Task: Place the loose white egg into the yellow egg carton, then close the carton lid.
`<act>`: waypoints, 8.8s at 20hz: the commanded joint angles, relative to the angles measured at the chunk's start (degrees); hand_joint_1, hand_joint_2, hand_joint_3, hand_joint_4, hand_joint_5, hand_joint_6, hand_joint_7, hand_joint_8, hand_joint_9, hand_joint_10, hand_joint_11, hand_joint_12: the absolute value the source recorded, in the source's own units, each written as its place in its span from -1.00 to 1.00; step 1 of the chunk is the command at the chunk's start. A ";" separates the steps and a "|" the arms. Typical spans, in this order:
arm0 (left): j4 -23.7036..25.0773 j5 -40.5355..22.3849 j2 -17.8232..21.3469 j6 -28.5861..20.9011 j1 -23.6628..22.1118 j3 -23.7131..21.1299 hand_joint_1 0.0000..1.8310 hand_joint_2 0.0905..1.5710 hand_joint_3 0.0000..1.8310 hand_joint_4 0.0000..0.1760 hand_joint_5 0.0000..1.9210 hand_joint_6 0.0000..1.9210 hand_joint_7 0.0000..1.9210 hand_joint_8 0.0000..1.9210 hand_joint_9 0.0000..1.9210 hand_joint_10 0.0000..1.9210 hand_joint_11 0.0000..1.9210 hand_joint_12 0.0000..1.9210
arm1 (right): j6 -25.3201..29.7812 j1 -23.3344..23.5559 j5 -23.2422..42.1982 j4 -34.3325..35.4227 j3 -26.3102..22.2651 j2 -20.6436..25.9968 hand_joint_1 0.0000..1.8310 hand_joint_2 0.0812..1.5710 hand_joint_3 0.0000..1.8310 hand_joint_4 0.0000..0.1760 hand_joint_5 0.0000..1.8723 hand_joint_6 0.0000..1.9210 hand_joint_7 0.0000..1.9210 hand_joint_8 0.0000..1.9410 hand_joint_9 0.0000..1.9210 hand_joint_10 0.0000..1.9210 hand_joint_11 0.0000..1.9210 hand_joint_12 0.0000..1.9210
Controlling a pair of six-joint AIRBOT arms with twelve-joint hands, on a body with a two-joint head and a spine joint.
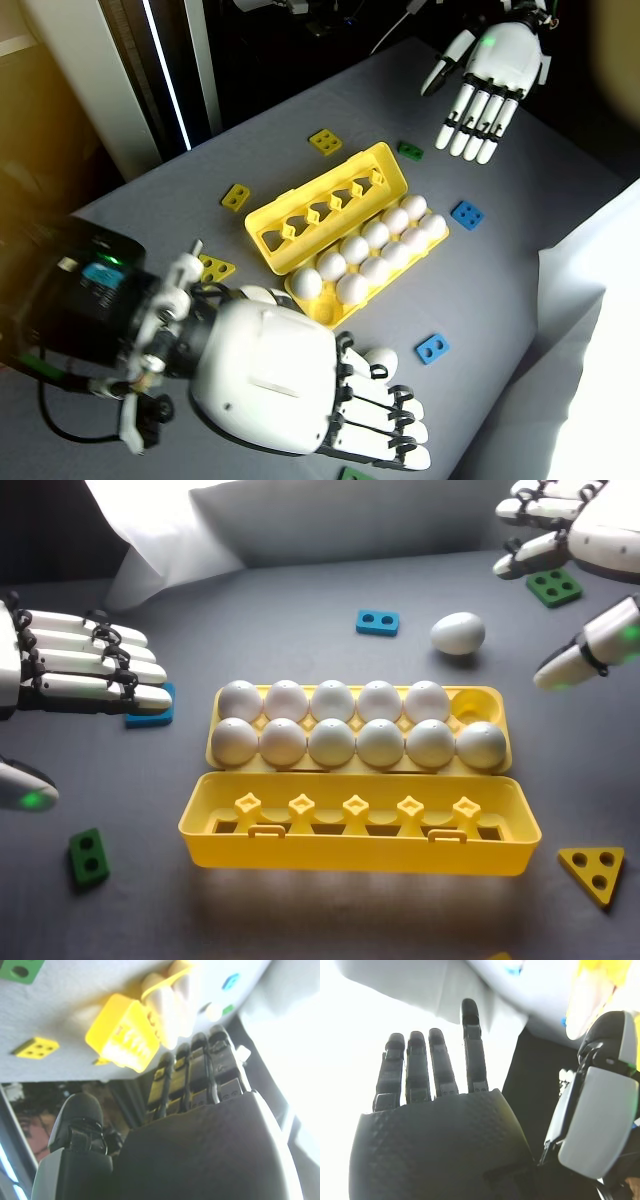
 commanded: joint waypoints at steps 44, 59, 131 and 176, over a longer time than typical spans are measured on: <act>11.54 -13.32 -2.07 -3.68 2.97 3.37 -1.00 0.72 -1.00 -1.00 -0.85 -1.00 -0.85 -1.00 -0.90 -1.00 -1.00 -0.96 | 12.67 -2.19 14.67 -9.63 24.05 -19.02 -0.33 -0.08 -1.00 0.22 0.01 -0.98 -0.69 -0.99 -0.92 -0.99 -1.00 -1.00; 11.54 -13.21 -2.08 -3.78 2.50 2.66 -1.00 0.71 -1.00 -1.00 -0.83 -1.00 -0.83 -1.00 -0.88 -1.00 -1.00 -0.82 | 12.66 -3.50 16.06 -9.64 27.05 -21.58 -0.31 -0.05 -1.00 0.50 -0.02 -1.00 -0.75 -1.00 -0.91 -1.00 -1.00 -1.00; 11.57 -12.43 -1.97 -4.31 2.18 1.66 -1.00 0.71 -1.00 -1.00 -0.78 -1.00 -0.78 -1.00 -0.83 -1.00 -1.00 -0.67 | 18.04 -1.89 17.42 -10.00 21.80 -17.12 0.19 0.26 -1.00 0.65 0.27 -0.34 -0.49 -0.99 -0.77 -1.00 -1.00 -1.00; 11.57 -12.25 -1.73 -4.52 1.81 0.98 -1.00 0.73 -1.00 -1.00 -0.80 -0.99 -0.79 -0.99 -0.83 -1.00 -1.00 -0.72 | 40.83 -5.96 13.90 -4.52 -0.24 -2.50 0.18 0.28 -1.00 0.78 0.24 -0.29 -0.41 -1.00 -0.62 -0.99 -1.00 -1.00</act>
